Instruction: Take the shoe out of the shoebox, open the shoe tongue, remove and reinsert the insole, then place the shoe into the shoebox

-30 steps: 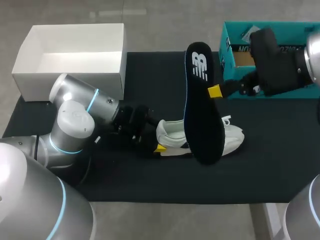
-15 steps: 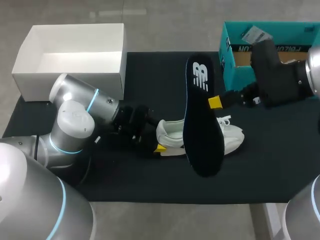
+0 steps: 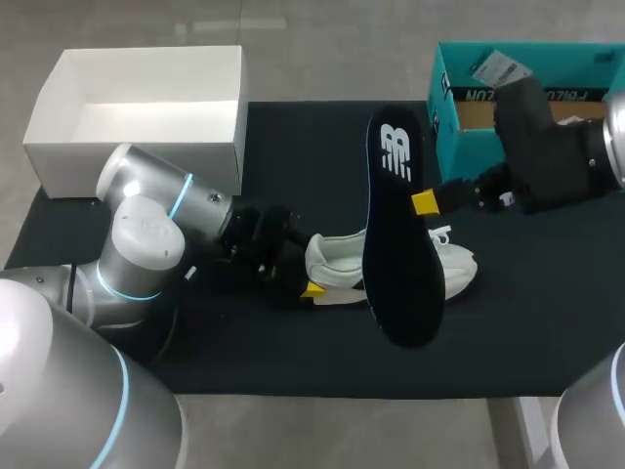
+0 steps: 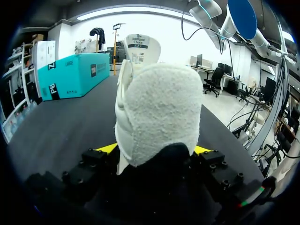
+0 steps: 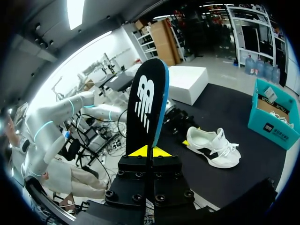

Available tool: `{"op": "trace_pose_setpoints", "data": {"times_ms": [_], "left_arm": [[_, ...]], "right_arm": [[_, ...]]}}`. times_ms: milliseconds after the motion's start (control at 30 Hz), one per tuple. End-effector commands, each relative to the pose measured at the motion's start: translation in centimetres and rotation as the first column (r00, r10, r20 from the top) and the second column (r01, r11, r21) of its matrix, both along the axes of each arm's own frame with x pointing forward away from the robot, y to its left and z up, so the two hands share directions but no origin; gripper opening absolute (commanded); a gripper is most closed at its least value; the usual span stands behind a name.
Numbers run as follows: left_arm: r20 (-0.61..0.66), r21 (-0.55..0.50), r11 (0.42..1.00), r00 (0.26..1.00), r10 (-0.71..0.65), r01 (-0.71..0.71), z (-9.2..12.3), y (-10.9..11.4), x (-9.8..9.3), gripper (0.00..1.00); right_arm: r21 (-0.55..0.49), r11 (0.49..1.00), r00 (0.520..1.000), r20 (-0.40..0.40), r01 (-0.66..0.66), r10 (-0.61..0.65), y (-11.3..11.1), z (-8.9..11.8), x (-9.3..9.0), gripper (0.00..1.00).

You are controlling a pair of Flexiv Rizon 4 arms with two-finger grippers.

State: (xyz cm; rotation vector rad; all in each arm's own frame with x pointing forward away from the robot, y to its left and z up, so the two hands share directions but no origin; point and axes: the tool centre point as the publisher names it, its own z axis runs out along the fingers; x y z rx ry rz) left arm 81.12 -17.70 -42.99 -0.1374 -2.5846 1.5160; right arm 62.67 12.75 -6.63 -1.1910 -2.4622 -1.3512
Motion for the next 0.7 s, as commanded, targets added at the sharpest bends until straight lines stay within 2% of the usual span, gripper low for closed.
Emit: {"op": "trace_pose_setpoints", "data": {"times_ms": [33, 400, 433, 500, 533, 567, 700], "left_arm": [[0.000, 0.001, 1.000, 1.000, -0.001, 0.001, -0.1, -0.1, 0.0, 0.00], [0.000, 0.001, 1.000, 1.000, -0.001, 0.001, -0.1, -0.1, 0.0, 0.02], [-0.003, 0.010, 1.000, 1.000, 0.005, -0.005, -0.1, 0.0, 0.1, 0.11], [-0.005, 0.027, 1.000, 1.000, 0.001, -0.001, -0.2, 0.2, 0.1, 0.45], [-0.008, 0.029, 1.000, 1.000, -0.004, 0.004, -0.2, 0.3, 0.1, 0.91], [-0.005, 0.039, 0.999, 1.000, -0.007, 0.007, -0.3, 0.4, 0.2, 1.00], [-0.010, 0.050, 0.999, 1.000, -0.010, 0.011, -0.5, 1.0, 0.5, 1.00]], "right_arm": [[0.000, 1.000, 1.000, -0.001, 0.001, -0.001, 0.2, -0.2, 0.1, 0.00], [0.000, 1.000, 1.000, -0.001, 0.001, -0.001, 0.2, -0.2, 0.1, 0.00], [0.000, 1.000, 1.000, -0.001, 0.001, -0.001, 0.2, -0.2, 0.1, 0.00], [0.000, 1.000, 1.000, -0.001, 0.001, -0.001, 0.2, -0.2, 0.1, 0.00], [0.000, 1.000, 1.000, -0.001, 0.001, -0.001, 0.2, -0.2, 0.1, 0.00], [0.000, 1.000, 1.000, -0.001, 0.001, -0.001, 0.2, -0.2, 0.1, 0.00], [0.000, 1.000, 1.000, -0.001, 0.001, -0.001, 0.2, -0.2, 0.1, 0.00]]}}
